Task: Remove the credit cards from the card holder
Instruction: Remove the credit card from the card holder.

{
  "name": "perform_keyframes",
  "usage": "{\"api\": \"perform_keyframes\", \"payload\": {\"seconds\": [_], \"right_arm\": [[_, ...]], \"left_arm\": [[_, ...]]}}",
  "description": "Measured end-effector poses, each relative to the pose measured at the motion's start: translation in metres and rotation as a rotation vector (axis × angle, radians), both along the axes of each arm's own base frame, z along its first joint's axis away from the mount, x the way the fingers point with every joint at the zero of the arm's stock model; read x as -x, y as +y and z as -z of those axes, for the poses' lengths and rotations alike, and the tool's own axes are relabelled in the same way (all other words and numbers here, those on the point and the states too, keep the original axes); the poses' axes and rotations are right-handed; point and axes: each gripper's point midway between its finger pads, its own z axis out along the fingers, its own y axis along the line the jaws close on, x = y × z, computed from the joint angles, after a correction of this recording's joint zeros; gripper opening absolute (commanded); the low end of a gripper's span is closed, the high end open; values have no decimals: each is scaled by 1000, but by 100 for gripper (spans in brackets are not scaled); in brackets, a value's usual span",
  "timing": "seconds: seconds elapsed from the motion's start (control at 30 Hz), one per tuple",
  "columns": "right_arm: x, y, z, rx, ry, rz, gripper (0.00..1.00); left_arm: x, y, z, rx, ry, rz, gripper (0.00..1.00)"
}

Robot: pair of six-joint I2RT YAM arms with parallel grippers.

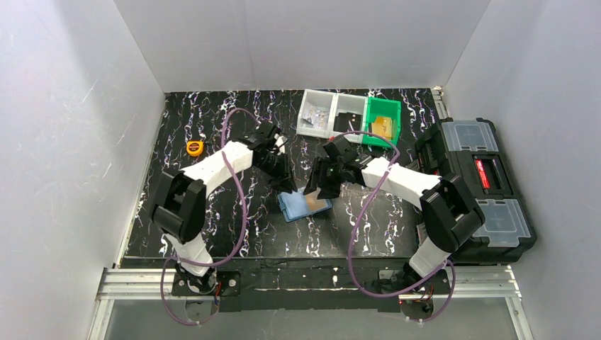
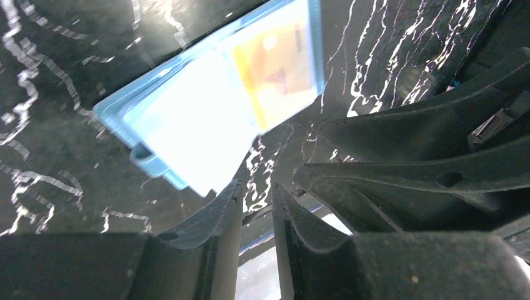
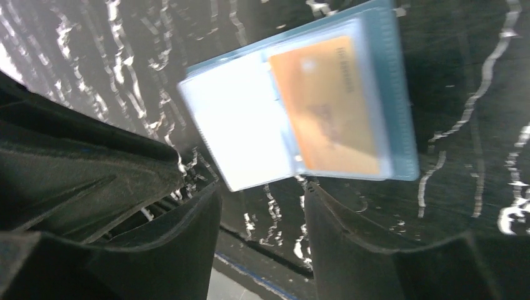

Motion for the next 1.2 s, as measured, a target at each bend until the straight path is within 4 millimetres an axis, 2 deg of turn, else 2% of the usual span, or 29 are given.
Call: {"api": "perform_keyframes", "payload": {"seconds": [0.13, 0.23, 0.4, 0.53, 0.63, 0.83, 0.93, 1.03, 1.2], "right_arm": [[-2, -21, 16, 74, 2, 35, 51], [0, -32, 24, 130, 4, 41, 50], [-5, -41, 33, 187, -27, 28, 49], [-6, -45, 49, 234, -18, 9, 48], [-5, -48, 60, 260, -3, -4, 42], [-2, -45, 62, 242, 4, -12, 25], [6, -44, 63, 220, 23, -10, 24], [23, -43, 60, 196, 41, -18, 24], [40, -33, 48, 153, 46, -42, 32]], "left_arm": [[-6, -23, 10, 6, 16, 25, 20], [-8, -30, 22, -6, 38, 32, 17], [-9, -31, 46, -44, 80, 29, 12], [-7, -28, 64, -79, 108, 29, 9], [-7, -27, 68, -92, 112, 32, 8], [-6, -25, 72, -108, 103, 40, 7], [-4, -23, 74, -112, 105, 47, 7], [-4, -23, 74, -112, 101, 55, 6], [-1, -23, 76, -109, 101, 67, 5]]}}
